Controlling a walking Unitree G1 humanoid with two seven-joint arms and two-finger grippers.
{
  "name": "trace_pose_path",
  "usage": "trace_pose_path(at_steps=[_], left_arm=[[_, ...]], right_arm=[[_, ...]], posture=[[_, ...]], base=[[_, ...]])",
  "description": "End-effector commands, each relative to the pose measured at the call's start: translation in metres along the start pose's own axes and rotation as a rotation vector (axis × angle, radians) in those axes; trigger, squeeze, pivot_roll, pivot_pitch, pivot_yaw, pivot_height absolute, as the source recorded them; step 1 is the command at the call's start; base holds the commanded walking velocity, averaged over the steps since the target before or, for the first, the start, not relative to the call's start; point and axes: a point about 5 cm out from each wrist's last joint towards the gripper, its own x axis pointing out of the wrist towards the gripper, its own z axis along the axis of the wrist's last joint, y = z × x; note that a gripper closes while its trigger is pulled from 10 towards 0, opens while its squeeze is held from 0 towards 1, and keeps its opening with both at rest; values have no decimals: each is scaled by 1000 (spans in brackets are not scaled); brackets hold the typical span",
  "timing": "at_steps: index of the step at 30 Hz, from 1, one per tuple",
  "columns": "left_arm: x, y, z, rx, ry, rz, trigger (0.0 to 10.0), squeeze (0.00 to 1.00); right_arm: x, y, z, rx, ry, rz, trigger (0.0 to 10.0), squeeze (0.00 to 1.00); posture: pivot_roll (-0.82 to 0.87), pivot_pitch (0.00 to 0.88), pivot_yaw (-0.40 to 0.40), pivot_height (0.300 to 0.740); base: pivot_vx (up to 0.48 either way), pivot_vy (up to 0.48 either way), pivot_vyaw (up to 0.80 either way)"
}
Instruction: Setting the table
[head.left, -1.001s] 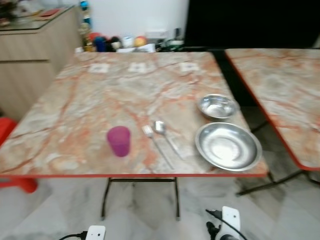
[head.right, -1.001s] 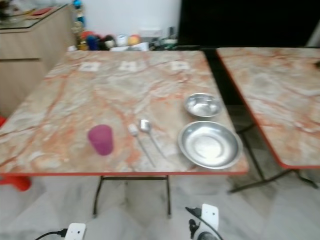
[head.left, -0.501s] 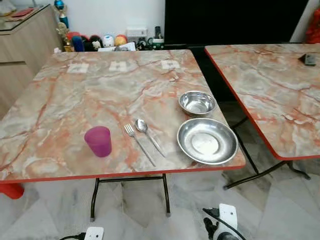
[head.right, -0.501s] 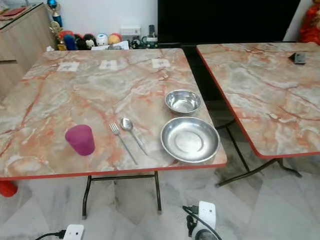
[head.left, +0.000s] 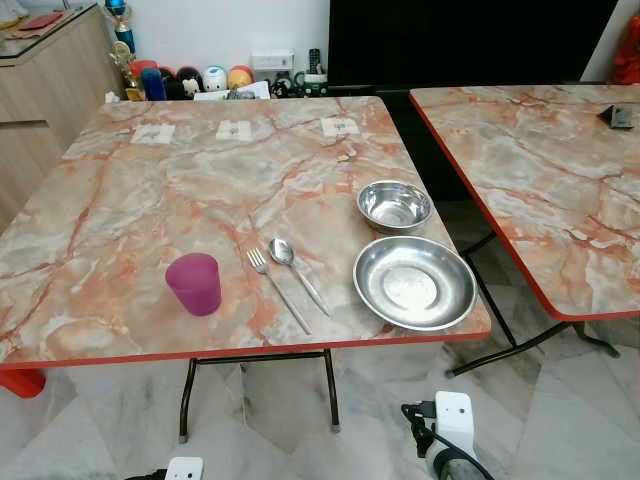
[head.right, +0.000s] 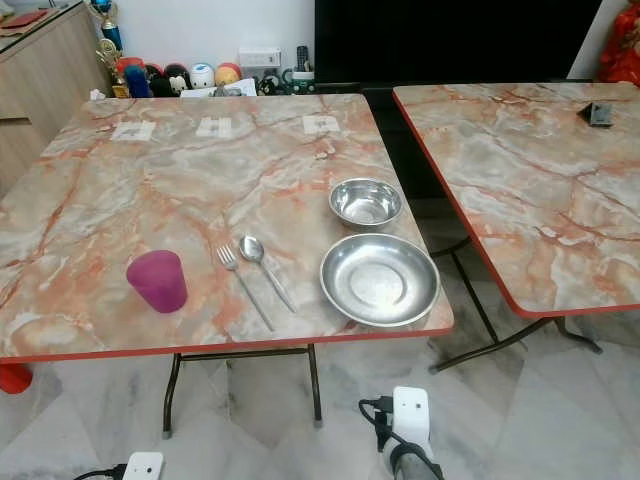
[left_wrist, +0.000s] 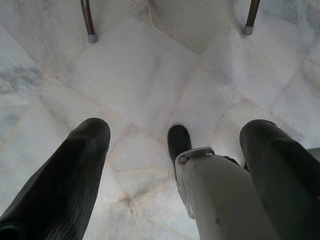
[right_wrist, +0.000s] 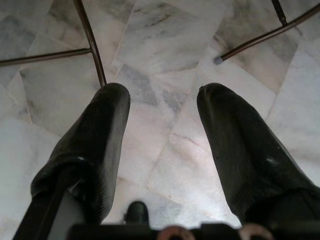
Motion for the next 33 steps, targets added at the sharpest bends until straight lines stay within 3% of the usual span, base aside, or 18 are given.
trace_pose_path(at_steps=[1,6,11,19,29,30,31,32,33], left_arm=[[-3,5,-7,-9,12,18,10000,0],[-4,7,-9,-4,11,25,10000,0],[-6,10,-13,-4,12,30,10000,0],[-5,5,-13,6,-1,17,10000,0],[-6,5,-13,12,-13,12,10000,0],[-6,5,-12,11,-15,11,10000,0],[-6,5,-12,11,-16,11,10000,0],[-6,5,-12,11,-16,11,10000,0],[-6,4,-12,10,-18,10,10000,0]], right_arm=[[-3,-2,-6,43,3,-38,10000,0],[-4,-3,-5,27,-25,-39,10000,0],[-4,-1,-4,-48,-27,-2,10000,0],[-3,-1,-4,-246,-19,27,10000,0],[-4,0,0,-237,-80,24,10000,0],[-12,-15,-3,-143,-151,45,10000,0],[-23,-33,-4,-119,-239,42,10000,0],[-23,-33,-4,-119,-239,42,10000,0],[-47,-60,-6,-163,-322,6,10000,0]], posture=[[-12,94,-33,740],[-6,90,-34,740],[-13,76,-36,740],[-6,53,-39,740],[-15,50,-40,740],[-16,51,-41,740],[-16,54,-41,740],[-16,54,-41,740],[-19,57,-42,740]], base=[[0,0,0],[0,0,0],[0,0,0],[0,0,0],[0,0,0],[0,0,0],[0,0,0],[0,0,0],[0,0,0]])
